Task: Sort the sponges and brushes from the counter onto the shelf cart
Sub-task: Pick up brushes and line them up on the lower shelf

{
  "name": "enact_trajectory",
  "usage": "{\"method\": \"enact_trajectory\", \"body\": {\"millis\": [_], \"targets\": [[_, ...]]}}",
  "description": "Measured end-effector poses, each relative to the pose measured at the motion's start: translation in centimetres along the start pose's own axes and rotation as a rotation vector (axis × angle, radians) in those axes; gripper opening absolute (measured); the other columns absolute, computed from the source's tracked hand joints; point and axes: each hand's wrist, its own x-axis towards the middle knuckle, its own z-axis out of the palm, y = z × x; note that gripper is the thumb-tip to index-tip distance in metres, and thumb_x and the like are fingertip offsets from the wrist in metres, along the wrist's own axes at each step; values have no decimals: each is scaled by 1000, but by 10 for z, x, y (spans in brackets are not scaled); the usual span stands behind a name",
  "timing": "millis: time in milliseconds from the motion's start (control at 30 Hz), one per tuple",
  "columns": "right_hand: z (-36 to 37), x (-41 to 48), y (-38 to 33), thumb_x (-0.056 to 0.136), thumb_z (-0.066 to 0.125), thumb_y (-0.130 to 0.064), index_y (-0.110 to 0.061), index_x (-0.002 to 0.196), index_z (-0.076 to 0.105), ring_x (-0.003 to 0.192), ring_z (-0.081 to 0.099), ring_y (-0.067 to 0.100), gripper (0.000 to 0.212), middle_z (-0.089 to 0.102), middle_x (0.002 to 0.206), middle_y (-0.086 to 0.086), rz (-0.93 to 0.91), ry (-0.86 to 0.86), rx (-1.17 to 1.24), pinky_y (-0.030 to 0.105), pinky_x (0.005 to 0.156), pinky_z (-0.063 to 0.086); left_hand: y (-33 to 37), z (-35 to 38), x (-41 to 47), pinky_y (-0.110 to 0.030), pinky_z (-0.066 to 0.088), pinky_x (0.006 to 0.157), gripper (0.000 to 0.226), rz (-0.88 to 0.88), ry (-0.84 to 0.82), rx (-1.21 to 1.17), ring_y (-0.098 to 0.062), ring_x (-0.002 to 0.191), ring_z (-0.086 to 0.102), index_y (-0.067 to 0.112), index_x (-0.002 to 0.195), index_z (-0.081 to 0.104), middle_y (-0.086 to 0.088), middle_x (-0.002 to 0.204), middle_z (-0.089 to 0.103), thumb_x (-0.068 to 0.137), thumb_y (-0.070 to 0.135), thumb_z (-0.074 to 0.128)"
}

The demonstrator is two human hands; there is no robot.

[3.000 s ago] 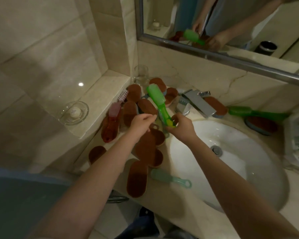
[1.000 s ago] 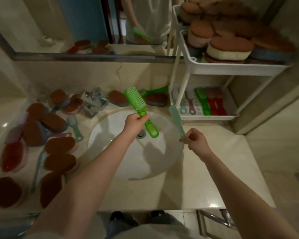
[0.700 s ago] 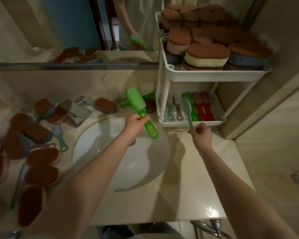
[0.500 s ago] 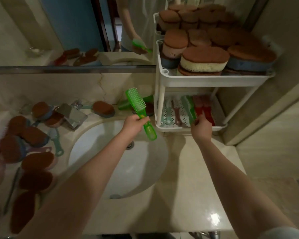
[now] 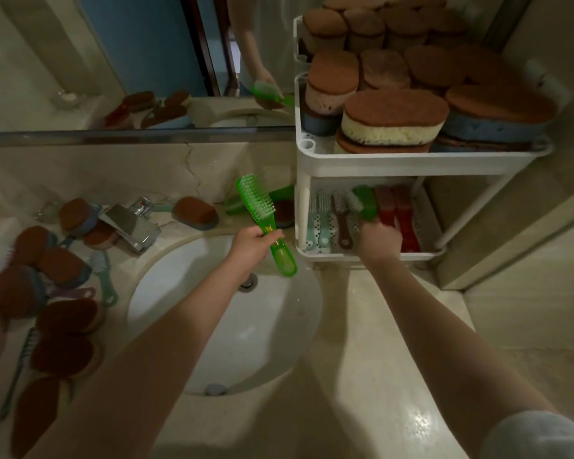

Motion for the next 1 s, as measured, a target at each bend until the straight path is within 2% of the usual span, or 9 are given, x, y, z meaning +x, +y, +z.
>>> {"method": "enact_trajectory", "body": {"millis": [67, 267, 433, 567, 667, 733, 833, 900, 1000], "targets": [[4, -1, 0, 89, 48, -6, -12, 95, 66, 87, 66, 24, 20, 65, 95, 5, -19, -7, -49, 36, 91, 44, -1, 1, 1, -23, 27, 45, 34, -4, 2, -2, -13, 47, 34, -10, 101, 64, -3, 57, 42, 86, 21, 65], [6, 10, 4, 93, 44, -22, -18, 104, 65, 92, 62, 22, 24, 64, 99, 3, -75, -77, -78, 36, 89, 40, -5, 2, -1, -14, 26, 37, 25, 2, 2, 0, -1, 31, 32, -4, 97, 65, -2, 54, 37, 86, 19, 65], [9, 13, 2, 96, 39, -26, -19, 109, 61, 90, 61, 22, 26, 65, 98, 5, -13, -127, -22, 35, 87, 41, -4, 0, -4, -14, 26, 39, 20, 10, 5, -15, -2, 34, 33, -1, 95, 66, 1, 51, 39, 87, 18, 63], [13, 12, -3, 97, 42, -24, -15, 108, 59, 79, 54, 23, 22, 62, 94, 7, 114, -151, 208, 32, 66, 43, -6, -4, -5, -20, 27, 43, 18, 16, 14, -15, -1, 32, 33, 1, 90, 67, 4, 45, 40, 87, 18, 64], [18, 15, -5, 96, 48, -30, -15, 115, 57, 86, 59, 26, 25, 62, 99, 9, 176, -145, 383, 31, 65, 42, -8, -7, -6, -22, 26, 44, 20, 9, 19, -11, -1, 34, 32, 8, 70, 63, 3, 47, 37, 86, 18, 65], [16, 16, -5, 94, 53, -32, -13, 111, 57, 83, 58, 25, 26, 60, 92, 7, 209, -144, 461, 31, 66, 43, -8, -8, -7, -22, 26, 44, 26, 0, 32, -15, -6, 39, 32, 15, 62, 57, 5, 45, 37, 86, 18, 66], [13, 17, -6, 94, 55, -27, -9, 99, 57, 84, 57, 26, 19, 54, 86, 7, 290, -150, 534, 31, 68, 43, -9, -9, -7, -22, 28, 45, 20, 1, 31, 5, -7, 42, 33, 8, 72, 59, 0, 52, 38, 86, 20, 66], [14, 18, -8, 93, 56, -28, -7, 98, 60, 80, 56, 25, 22, 56, 87, 8, 331, -151, 536, 30, 66, 43, -9, -8, -9, -22, 28, 46, 17, 1, 25, 1, -10, 47, 33, 3, 84, 63, -1, 55, 38, 87, 20, 65], [13, 18, -12, 94, 55, -33, -5, 95, 62, 76, 54, 23, 29, 58, 86, 9, 366, -148, 514, 29, 65, 43, -8, -8, -9, -22, 29, 45, 17, 7, 25, -9, -12, 48, 33, 2, 87, 64, -1, 55, 38, 87, 19, 64]]}}
